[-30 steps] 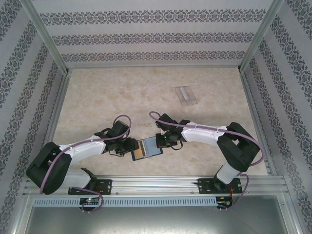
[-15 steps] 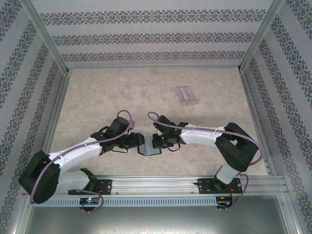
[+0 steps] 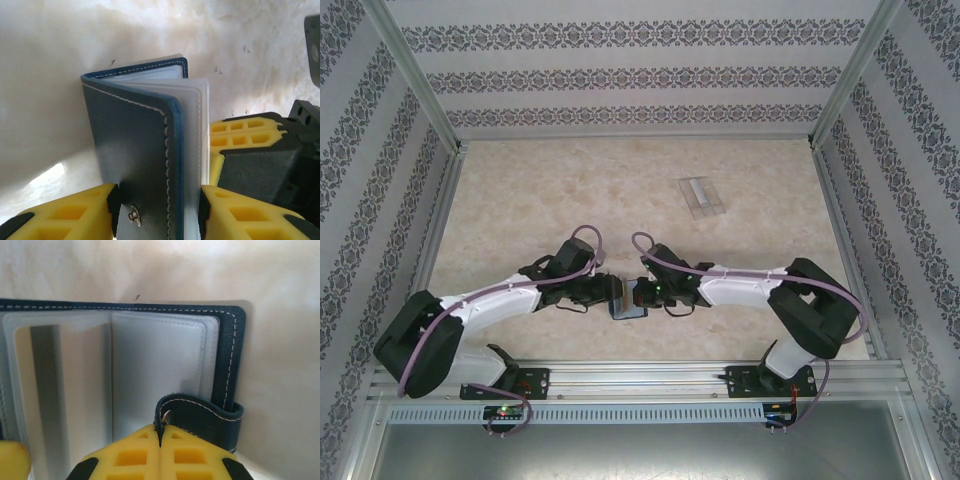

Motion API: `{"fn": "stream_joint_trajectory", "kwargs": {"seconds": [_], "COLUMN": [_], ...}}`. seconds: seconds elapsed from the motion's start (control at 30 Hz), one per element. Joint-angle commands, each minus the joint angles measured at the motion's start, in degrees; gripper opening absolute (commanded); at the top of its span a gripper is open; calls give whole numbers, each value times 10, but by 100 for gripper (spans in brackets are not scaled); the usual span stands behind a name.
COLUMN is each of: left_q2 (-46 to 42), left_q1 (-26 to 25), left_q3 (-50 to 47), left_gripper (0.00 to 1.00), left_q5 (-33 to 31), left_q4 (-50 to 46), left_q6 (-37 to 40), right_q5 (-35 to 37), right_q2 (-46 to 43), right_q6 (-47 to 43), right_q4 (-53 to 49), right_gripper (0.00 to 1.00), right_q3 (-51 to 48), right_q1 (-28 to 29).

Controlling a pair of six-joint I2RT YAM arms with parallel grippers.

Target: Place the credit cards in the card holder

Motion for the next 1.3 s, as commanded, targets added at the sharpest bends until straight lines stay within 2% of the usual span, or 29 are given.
{"fn": "stream_joint_trajectory", "kwargs": {"seconds": [0.0, 0.3, 0.4, 0.5, 0.63, 0.8, 0.9, 1.03, 1.17, 1.27], "left_q2": [19, 97, 94, 96, 136, 133, 139, 153, 149, 151], "left_q1": [-16, -48, -69, -87, -93, -123, -124, -127, -136, -140], "left_q3": [27, 79, 103, 125, 141, 159, 157, 143, 122, 120], "left_gripper": [47, 48, 58, 67, 66, 63, 60, 52, 54, 55], "left_q5": [16, 22, 9, -30, -32, -90, -79, -74, -82, -110], "left_q4": [15, 19, 6, -18, -27, -24, 9, 61, 101, 92], "left_q6": [29, 45, 55, 68, 71, 89, 97, 120, 148, 173], "right_q5": [12, -28, -56, -64, -87, -103, -112, -119, -128, -124], "right_q2": [-36, -123, -136, -154, -167, -176, -178, -161, -131, -118], "right_q6": [26, 12, 20, 13, 7, -6, -5, -15, -20, -27], "right_q4": [62, 89, 111, 105, 122, 131, 133, 123, 119, 112], "right_gripper": [0, 0, 0, 0, 0, 0, 0, 0, 0, 0], "right_q3": [-45, -118, -146, -162, -184, -195, -197, -193, -185, -180], "right_q1": [-11, -62, -90, -107, -135, -144, -154, -172, -181, -186]}}
